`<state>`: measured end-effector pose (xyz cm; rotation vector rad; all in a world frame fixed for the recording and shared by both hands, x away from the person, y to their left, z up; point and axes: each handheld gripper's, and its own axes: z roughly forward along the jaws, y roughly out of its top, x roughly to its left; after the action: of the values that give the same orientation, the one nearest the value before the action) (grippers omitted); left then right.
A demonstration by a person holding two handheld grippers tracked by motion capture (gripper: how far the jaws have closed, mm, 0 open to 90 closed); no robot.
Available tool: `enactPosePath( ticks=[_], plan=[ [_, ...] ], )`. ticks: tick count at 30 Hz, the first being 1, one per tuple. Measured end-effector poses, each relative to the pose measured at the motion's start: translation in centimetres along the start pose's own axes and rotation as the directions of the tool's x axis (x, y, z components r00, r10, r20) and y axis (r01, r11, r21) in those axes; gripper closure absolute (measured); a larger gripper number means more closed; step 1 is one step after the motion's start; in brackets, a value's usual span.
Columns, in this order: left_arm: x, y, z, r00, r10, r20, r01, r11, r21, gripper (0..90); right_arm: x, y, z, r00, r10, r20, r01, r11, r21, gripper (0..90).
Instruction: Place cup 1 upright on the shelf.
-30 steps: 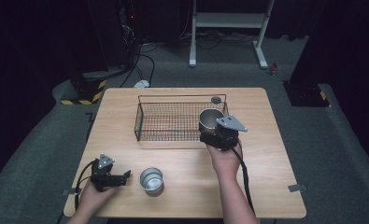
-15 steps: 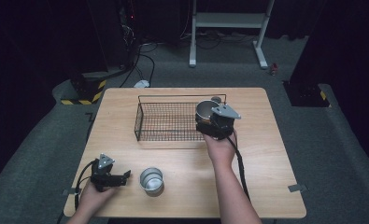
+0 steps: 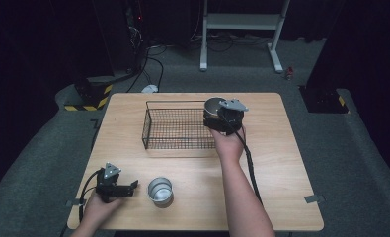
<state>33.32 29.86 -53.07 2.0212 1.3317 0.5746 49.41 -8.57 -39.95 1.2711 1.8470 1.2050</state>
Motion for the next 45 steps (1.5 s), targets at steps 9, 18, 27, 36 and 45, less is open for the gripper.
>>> enactPosePath(
  ticks=[9, 18, 27, 36, 45],
  plan=[
    [0.0, 0.0, 0.0, 1.0000, 0.001, 0.001, -0.001, 1.0000, 0.000, 3.7, -0.2, -0.7, 2.1, 0.9997, 0.023, 0.005, -0.023, 0.998, 0.052, 13.3],
    [0.0, 0.0, 0.0, 1.0000, 0.002, 0.001, -0.002, 1.0000, 0.000, 3.7, -0.4, -1.9, 3.7, 0.9989, 0.047, 0.010, -0.047, 0.994, 0.103, 13.3],
    [0.0, 0.0, 0.0, 1.0000, 0.002, 0.002, -0.002, 1.0000, 0.000, 3.8, -0.4, -3.0, 5.0, 0.9992, 0.033, 0.024, -0.037, 0.987, 0.157, 13.3],
    [0.0, 0.0, 0.0, 1.0000, 0.002, 0.002, -0.002, 1.0000, -0.001, 3.9, -0.4, -3.7, 5.6, 0.9992, 0.025, 0.031, -0.030, 0.983, 0.179, 13.3],
    [0.0, 0.0, 0.0, 1.0000, 0.002, 0.002, -0.002, 1.0000, -0.002, 3.9, -0.4, -3.7, 5.6, 0.9992, 0.011, 0.038, -0.018, 0.984, 0.179, 13.2]
  ],
)
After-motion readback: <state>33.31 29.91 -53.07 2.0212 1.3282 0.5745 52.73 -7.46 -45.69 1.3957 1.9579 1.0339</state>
